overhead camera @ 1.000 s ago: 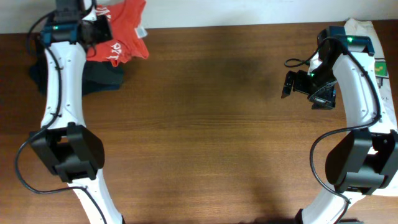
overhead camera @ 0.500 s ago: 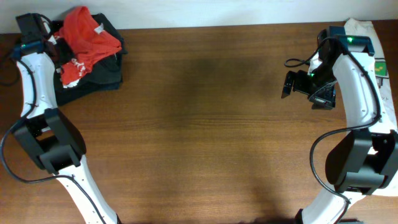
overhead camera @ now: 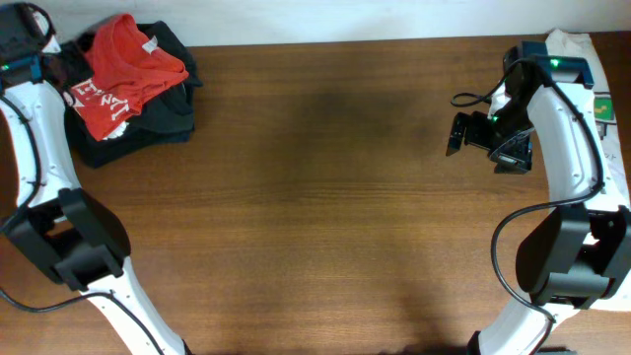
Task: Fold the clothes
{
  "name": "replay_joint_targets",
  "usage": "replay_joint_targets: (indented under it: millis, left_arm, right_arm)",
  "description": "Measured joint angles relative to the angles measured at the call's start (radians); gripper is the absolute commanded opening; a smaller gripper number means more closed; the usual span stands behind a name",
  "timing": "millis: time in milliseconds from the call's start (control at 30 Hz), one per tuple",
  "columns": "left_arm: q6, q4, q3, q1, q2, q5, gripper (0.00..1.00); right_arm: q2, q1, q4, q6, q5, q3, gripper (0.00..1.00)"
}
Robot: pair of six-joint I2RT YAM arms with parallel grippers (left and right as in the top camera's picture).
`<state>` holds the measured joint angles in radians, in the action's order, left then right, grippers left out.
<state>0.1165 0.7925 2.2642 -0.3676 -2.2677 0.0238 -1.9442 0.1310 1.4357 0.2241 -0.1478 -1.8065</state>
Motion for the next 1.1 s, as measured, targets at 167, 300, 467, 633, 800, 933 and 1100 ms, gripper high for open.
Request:
replay_joint_targets:
  millis: [167,300,467,633,800,933,1100]
  left_arm:
    - [0.0,0.113,0.005,0.001,-0.063,0.109,0.16]
    - [0.0,0.179,0.005,0.001,-0.19,0.172,0.24]
    - [0.003,0.227,0.023,-0.001,-0.197,0.216,0.66]
    - [0.003,0.296,0.051,-0.001,-0.081,0.301,0.99]
    - [0.003,0.408,0.078,0.0,0.184,0.331,0.99]
    - [0.004,0.676,0.103,0.001,0.433,0.346,0.99]
    - [-0.004,0.89,0.085,0.007,0.578,0.346,0.99]
  right_arm:
    - [0.0,0.0,0.0,0.0,0.0,0.0,0.99]
    - [0.0,0.0,0.0,0.0,0.0,0.0,0.99]
    - [0.0,0.0,0.0,0.001,0.0,0.0,0.99]
    - [0.0,0.0,0.0,0.0,0.0,0.0,0.99]
    - [0.0,0.0,0.0,0.0,0.0,0.0,0.99]
    - [0.0,0.0,0.001,0.0,0.0,0.0,0.99]
    - [0.0,0.0,0.0,0.0,0.0,0.0,0.99]
